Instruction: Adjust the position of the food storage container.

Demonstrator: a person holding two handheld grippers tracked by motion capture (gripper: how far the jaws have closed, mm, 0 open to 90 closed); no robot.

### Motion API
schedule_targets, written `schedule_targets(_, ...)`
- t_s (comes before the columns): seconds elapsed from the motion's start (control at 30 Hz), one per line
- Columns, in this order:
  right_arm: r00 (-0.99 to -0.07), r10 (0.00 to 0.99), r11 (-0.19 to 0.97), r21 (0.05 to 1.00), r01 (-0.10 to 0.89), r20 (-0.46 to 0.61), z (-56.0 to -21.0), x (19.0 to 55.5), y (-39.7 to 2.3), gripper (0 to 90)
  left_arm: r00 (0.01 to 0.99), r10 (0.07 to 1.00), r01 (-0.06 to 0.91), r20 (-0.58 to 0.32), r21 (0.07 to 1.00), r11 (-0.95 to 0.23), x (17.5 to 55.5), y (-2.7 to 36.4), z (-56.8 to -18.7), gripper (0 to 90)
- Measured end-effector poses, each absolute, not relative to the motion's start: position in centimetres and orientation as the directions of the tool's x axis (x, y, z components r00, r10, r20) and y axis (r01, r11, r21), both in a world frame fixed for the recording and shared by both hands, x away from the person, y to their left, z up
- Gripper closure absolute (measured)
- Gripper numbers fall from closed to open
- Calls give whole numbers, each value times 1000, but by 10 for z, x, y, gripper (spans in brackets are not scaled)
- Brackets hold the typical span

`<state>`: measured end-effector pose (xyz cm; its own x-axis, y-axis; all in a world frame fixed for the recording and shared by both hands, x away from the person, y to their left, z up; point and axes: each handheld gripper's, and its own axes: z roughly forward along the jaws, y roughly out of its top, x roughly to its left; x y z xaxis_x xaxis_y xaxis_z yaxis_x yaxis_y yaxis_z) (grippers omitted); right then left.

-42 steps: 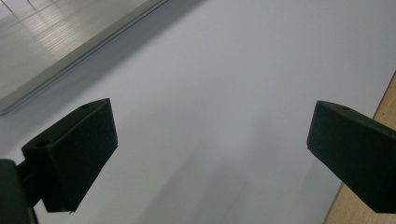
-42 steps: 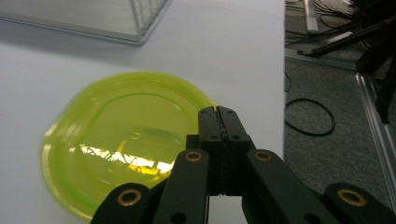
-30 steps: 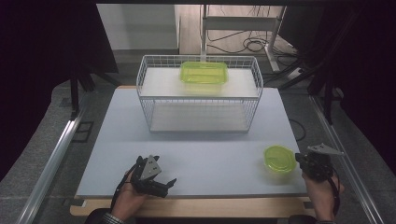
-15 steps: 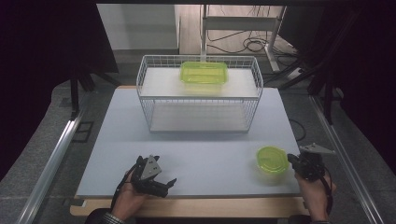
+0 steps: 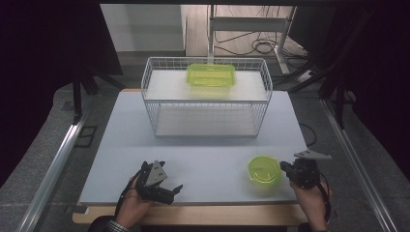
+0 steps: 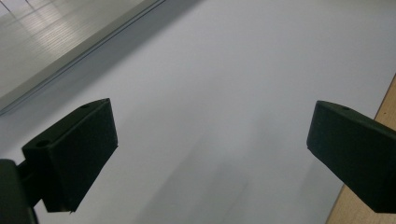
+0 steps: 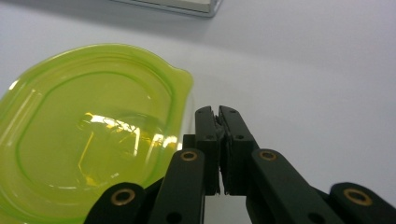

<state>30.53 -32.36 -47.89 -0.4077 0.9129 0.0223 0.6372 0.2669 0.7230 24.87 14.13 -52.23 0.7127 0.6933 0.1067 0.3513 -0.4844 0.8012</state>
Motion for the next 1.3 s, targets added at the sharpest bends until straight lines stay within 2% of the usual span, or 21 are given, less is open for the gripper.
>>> schedule_targets(0.17, -400, 915, 258, 698, 668, 44, -484, 297, -331, 885, 711, 696, 353, 105, 802, -482, 249, 142, -522, 17)
schedule_targets(0.5, -463, 881, 298, 650, 699, 93, -497, 282, -318, 885, 709, 697, 354, 107, 801, -483, 249, 142, -522, 17)
schedule_targets(1.3, -597, 784, 363, 656, 662, 168, -506, 306, -264, 880, 709, 696, 354, 115, 795, -493, 249, 142, -523, 19)
